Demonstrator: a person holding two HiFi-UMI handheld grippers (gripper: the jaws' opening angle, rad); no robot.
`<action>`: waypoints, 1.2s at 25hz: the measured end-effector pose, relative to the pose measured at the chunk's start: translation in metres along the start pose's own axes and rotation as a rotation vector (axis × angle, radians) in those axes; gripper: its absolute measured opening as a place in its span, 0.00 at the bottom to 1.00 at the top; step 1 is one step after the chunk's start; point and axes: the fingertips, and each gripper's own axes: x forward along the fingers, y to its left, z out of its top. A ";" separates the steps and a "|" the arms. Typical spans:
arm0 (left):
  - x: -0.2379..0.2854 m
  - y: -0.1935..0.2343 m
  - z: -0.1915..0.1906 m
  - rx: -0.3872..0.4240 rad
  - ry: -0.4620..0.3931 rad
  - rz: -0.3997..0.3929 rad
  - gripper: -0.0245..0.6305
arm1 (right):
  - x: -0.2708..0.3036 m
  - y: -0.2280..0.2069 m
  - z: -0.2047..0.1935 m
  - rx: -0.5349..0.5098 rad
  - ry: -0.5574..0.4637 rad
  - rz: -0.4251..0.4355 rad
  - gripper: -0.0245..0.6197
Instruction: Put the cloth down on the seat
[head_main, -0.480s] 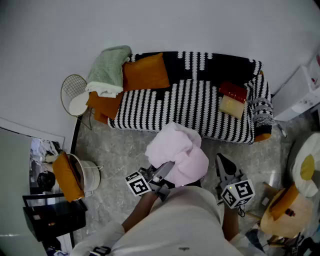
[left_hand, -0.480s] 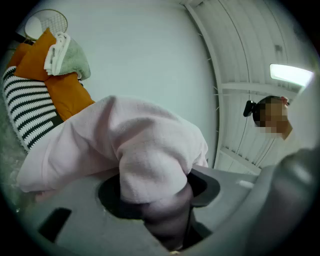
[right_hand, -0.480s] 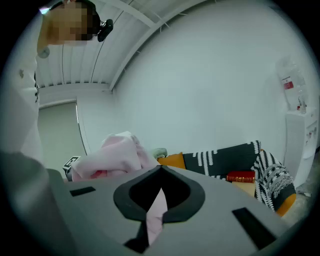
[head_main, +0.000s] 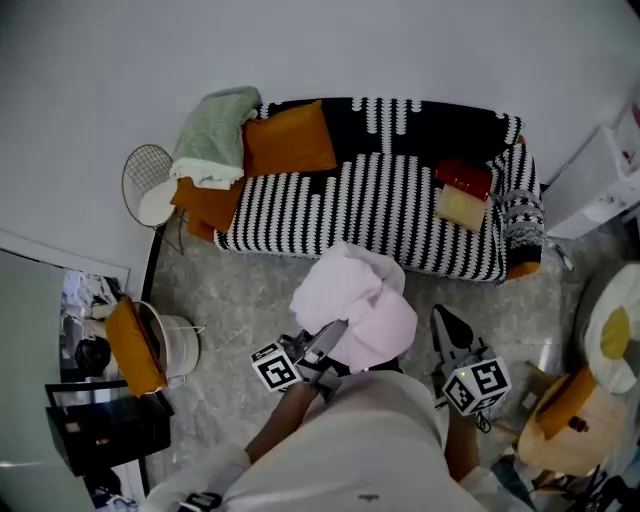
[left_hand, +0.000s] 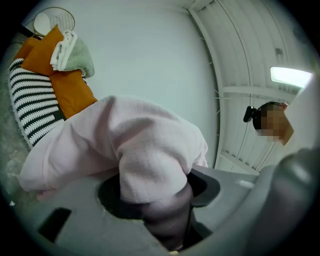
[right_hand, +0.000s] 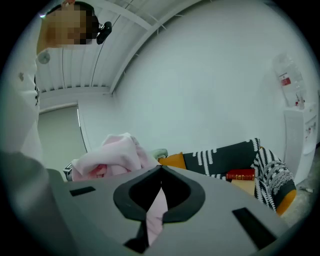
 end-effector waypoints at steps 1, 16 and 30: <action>0.000 -0.001 -0.002 0.000 -0.003 0.002 0.36 | -0.002 -0.002 -0.001 0.006 -0.002 0.000 0.05; 0.006 -0.007 -0.011 0.014 0.007 0.043 0.36 | -0.013 -0.019 -0.016 0.085 0.011 -0.010 0.05; 0.040 0.030 0.048 -0.013 0.028 -0.016 0.36 | 0.052 -0.019 0.009 0.056 0.014 -0.050 0.05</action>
